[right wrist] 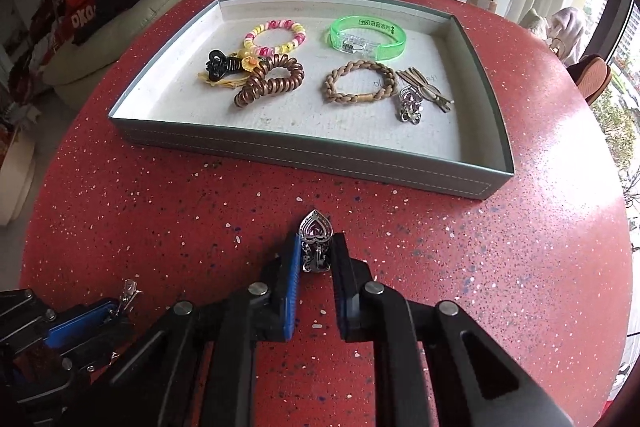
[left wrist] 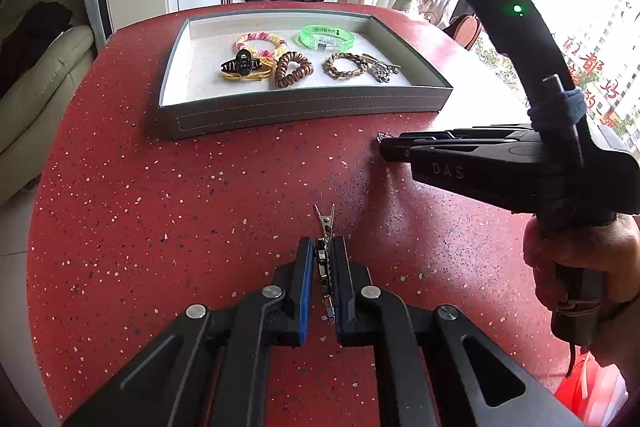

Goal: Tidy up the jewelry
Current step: 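Carry the star hair clip and heart pendant with both tools into the tray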

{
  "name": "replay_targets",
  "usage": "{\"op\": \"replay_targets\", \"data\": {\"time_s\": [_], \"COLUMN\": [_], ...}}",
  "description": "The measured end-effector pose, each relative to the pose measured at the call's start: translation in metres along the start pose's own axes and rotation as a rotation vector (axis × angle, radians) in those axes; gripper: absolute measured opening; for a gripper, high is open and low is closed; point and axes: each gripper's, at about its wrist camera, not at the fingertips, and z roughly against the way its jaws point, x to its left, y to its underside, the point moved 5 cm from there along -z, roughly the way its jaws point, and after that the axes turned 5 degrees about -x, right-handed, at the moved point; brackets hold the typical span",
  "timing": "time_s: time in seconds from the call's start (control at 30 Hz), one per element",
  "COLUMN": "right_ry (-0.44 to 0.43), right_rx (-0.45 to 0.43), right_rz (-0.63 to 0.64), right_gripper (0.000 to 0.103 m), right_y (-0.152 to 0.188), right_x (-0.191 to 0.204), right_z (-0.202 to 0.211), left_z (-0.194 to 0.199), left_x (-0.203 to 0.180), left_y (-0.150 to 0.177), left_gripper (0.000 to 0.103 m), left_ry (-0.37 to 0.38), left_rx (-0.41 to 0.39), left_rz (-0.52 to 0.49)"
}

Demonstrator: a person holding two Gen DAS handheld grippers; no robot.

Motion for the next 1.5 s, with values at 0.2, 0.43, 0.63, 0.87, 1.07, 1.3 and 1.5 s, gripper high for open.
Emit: {"op": "replay_targets", "data": {"time_s": [0.2, 0.43, 0.63, 0.87, 1.07, 1.3, 1.5], "right_ry": [-0.080, -0.127, -0.145, -0.147, -0.143, -0.143, -0.146], "right_rx": [-0.023, -0.044, -0.082, -0.119, -0.132, -0.113, -0.074], "right_rz": [-0.093, -0.146, -0.172, -0.193, -0.217, -0.225, -0.234], "right_gripper": [0.017, 0.017, 0.017, 0.017, 0.017, 0.017, 0.017], "right_y": [0.003, 0.008, -0.003, -0.021, -0.043, -0.070, -0.081], "right_x": [-0.012, -0.023, -0.031, -0.038, -0.046, -0.050, -0.052], "right_z": [0.017, 0.038, 0.054, 0.063, 0.061, 0.040, 0.011], "left_z": [0.000, 0.003, 0.006, 0.005, -0.005, -0.031, -0.060], "left_x": [-0.001, 0.007, 0.013, 0.022, 0.036, 0.047, 0.049], "left_y": [-0.002, -0.011, -0.032, -0.065, -0.095, -0.123, -0.127], "left_gripper": [0.027, 0.027, 0.027, 0.027, 0.027, 0.027, 0.027], "left_ry": [0.006, 0.001, -0.006, -0.023, -0.031, -0.042, -0.043], "left_rx": [-0.005, -0.021, -0.057, -0.102, -0.129, -0.108, -0.052], "left_rz": [-0.005, -0.005, -0.018, -0.020, -0.002, -0.014, -0.025]}}
